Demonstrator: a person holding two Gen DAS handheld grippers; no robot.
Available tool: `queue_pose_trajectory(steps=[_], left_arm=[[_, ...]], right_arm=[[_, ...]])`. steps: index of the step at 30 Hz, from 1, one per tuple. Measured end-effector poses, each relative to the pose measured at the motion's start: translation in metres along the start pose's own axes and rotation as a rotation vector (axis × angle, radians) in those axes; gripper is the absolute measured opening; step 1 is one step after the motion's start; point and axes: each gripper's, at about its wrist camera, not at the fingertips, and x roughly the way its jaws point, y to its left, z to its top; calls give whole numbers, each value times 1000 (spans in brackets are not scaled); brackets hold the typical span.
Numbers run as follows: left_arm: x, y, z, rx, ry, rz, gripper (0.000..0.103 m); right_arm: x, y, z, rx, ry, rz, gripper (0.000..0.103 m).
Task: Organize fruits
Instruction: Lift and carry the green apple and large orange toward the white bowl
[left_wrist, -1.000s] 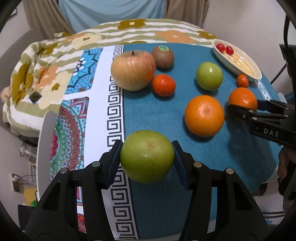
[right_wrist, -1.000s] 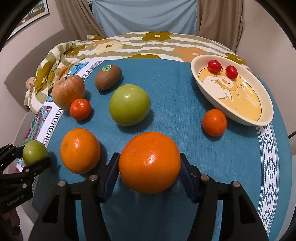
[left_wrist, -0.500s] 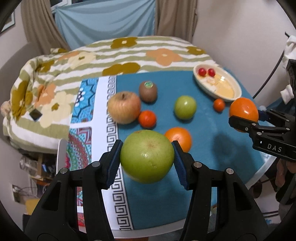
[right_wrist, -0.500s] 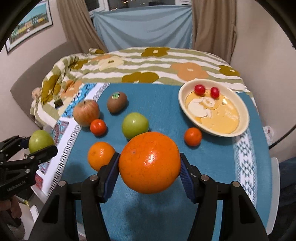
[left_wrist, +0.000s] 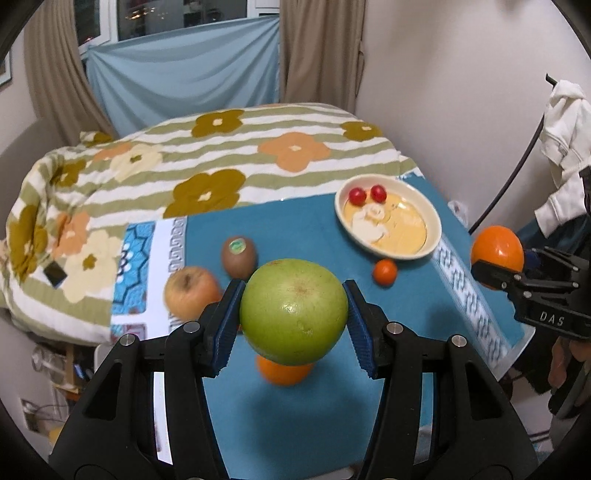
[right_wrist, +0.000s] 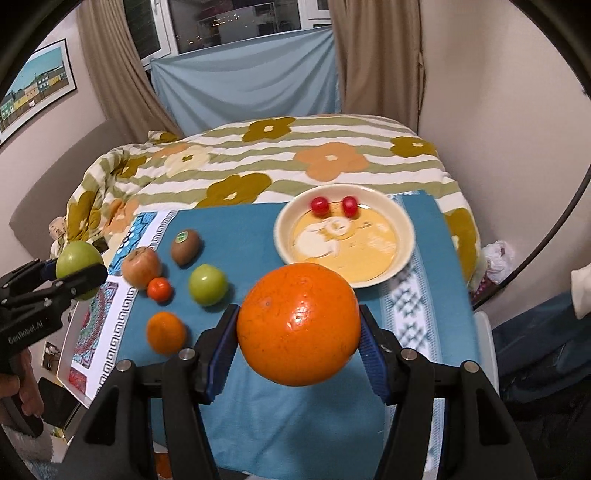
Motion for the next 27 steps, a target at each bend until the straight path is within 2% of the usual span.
queue_pose_trajectory(steps=[6,15,21,27], left_arm=[[33,-37,33,-10,7,-8,58],[111,-87,75,-44,62,0,58],[157,-106,89,-71,100,23,58],[199,-121,96,-54,156,49,58]], right_arm=[[13,-45,25,-4,2,11,57],[57,-104,62,-29,34,53,57],[92,-132,82,-52,68,86,57],[121,-145,94,-65,93,115,57]])
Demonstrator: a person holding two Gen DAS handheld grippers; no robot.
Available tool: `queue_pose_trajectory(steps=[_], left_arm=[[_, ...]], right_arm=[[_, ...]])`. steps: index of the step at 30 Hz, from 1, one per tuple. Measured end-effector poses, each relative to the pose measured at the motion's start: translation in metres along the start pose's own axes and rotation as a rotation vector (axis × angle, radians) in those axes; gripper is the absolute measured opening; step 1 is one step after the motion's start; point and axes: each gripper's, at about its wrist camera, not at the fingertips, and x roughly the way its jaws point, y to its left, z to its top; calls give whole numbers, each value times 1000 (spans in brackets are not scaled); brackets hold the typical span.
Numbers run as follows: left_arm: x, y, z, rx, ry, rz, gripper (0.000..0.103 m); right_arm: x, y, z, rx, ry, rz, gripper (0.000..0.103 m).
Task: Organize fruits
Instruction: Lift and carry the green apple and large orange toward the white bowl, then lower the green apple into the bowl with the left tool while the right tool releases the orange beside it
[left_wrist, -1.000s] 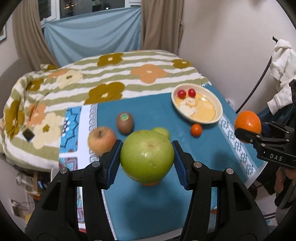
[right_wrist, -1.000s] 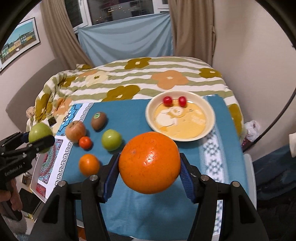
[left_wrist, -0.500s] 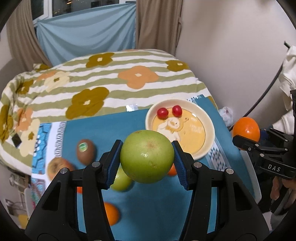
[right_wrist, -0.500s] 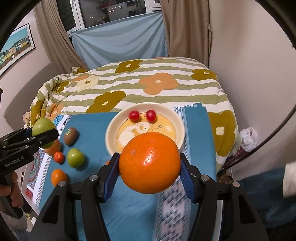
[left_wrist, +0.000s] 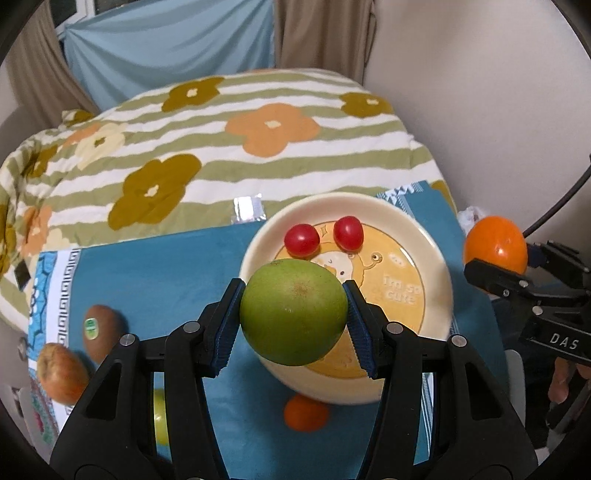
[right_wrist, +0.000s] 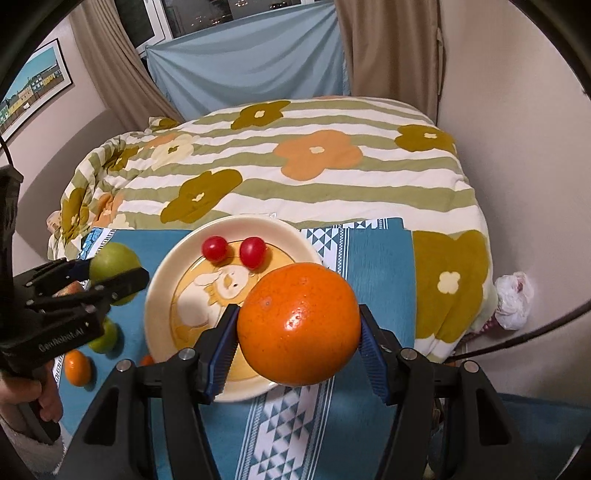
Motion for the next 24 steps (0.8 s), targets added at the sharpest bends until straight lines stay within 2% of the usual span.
queue_pose_trajectory(steps=[6,17,18,19,21,24], left_arm=[[36,-8,1,35,68,-2,58],[64,-17,6,112,109,25,58],[62,-17,7,111,102,21,61],[59,-16,8,109,91,15,79],[53,-14,11,104,65,21,103],[39,-7,15,84,38,-5,103]], right_arm=[[14,-6,6,15,13,4,57],[23,-14,10,63,19,-9,57],[23,-15,10,68,18,-11,57],[23,-16,11,72,17,-12,57],[22,-17,10,82,16,-13,57],[21,-18,10,89,11,-11,57]])
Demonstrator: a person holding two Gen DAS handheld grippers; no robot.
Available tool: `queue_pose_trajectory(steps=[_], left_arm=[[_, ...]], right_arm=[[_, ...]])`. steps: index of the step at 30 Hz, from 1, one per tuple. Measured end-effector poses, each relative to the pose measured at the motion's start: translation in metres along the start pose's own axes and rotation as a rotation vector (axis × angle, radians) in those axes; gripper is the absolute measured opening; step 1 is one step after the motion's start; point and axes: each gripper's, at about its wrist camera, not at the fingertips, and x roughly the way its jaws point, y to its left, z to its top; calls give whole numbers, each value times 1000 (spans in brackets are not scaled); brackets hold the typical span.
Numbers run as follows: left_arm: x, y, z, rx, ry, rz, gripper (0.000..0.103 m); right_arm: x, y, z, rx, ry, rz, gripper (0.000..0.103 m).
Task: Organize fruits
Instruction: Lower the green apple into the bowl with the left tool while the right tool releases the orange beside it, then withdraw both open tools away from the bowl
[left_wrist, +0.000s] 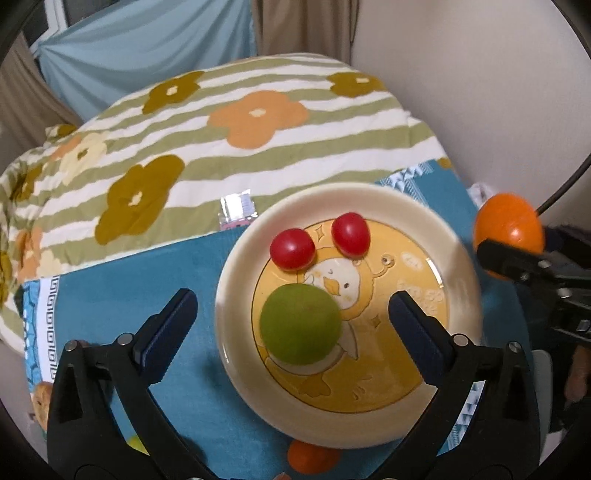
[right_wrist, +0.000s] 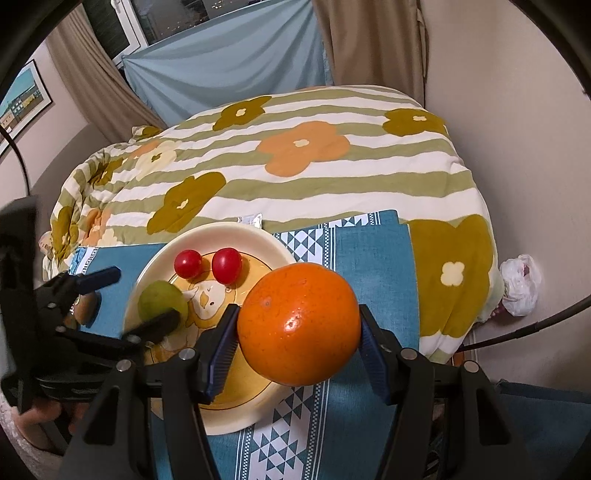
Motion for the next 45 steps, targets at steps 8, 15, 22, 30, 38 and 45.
queue_pose_trajectory(steps=[8,15,22,30,38,45], left_arm=[[-25,19,-5,-44,-7,21,103],[-38,32,-23,-102,-2,42,103],[-55,40,-35,-122,-6,72,103],[-58,50,-46,-170,-4,85,103],[-52,42,-51,-161,14,88,103],[-61,38,-52,-151,0,91,103]], right_arm=[[-2,3,0,-15,7,9,57],[3,17,0,-86,15,35,57],[28,32,-5,-199,35,67,57],[50,40,-2,-256,22,92,57],[56,40,-2,-270,32,80,63],[27,41,0,-286,-60,73,103]])
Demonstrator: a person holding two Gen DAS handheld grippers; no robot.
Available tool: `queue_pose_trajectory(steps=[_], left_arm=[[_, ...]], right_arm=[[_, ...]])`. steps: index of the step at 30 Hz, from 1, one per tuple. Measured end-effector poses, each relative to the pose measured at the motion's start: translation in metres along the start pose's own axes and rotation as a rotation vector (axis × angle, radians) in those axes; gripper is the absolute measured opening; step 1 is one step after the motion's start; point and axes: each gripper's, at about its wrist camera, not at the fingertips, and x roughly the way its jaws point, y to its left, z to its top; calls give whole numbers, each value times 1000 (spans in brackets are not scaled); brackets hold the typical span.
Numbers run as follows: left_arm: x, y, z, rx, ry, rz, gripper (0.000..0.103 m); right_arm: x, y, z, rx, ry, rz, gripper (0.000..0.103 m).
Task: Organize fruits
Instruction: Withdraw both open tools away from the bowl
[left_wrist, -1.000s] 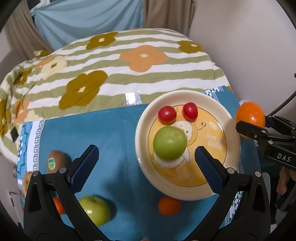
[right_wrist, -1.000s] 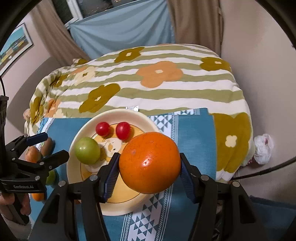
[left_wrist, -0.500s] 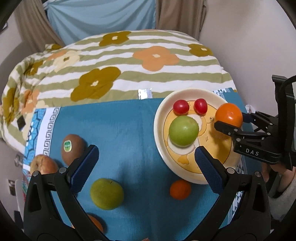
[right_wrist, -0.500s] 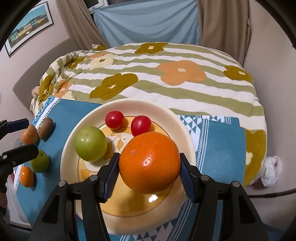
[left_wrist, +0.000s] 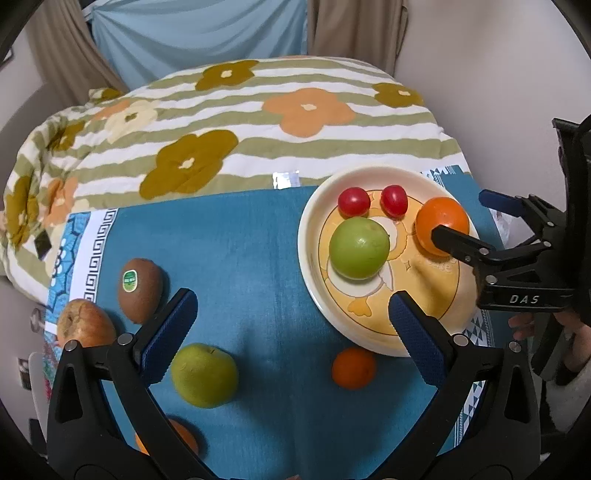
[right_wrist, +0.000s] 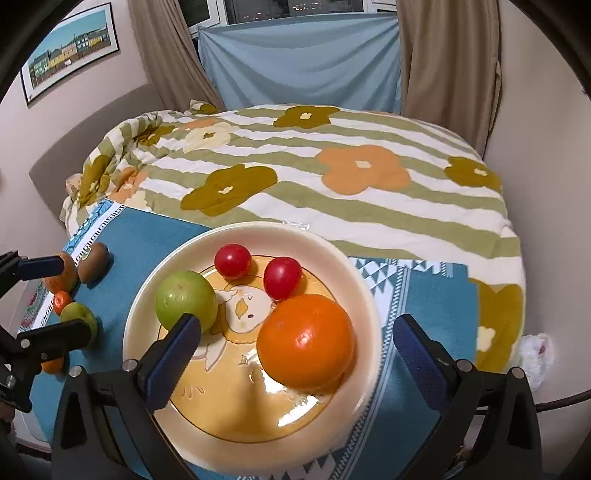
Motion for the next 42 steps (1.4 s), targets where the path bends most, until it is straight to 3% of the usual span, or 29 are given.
queue_pose_trajectory(steps=[12,22,32,42], left_arm=[[-40,11,-4,-27,-66,16,103],[-97,39,-19,-86,-150,65,103],[-144,105,-46,-191,-211,148,103],[-149,186,-69,-244,-153,137,103]], right_arm=[[-50,-2,-1,65,-27,-31,103],[-92,25,3,34,-65,-23,103],[-109,73,17,11,-66,5,103],[-89,144,30,18,8,32,103]])
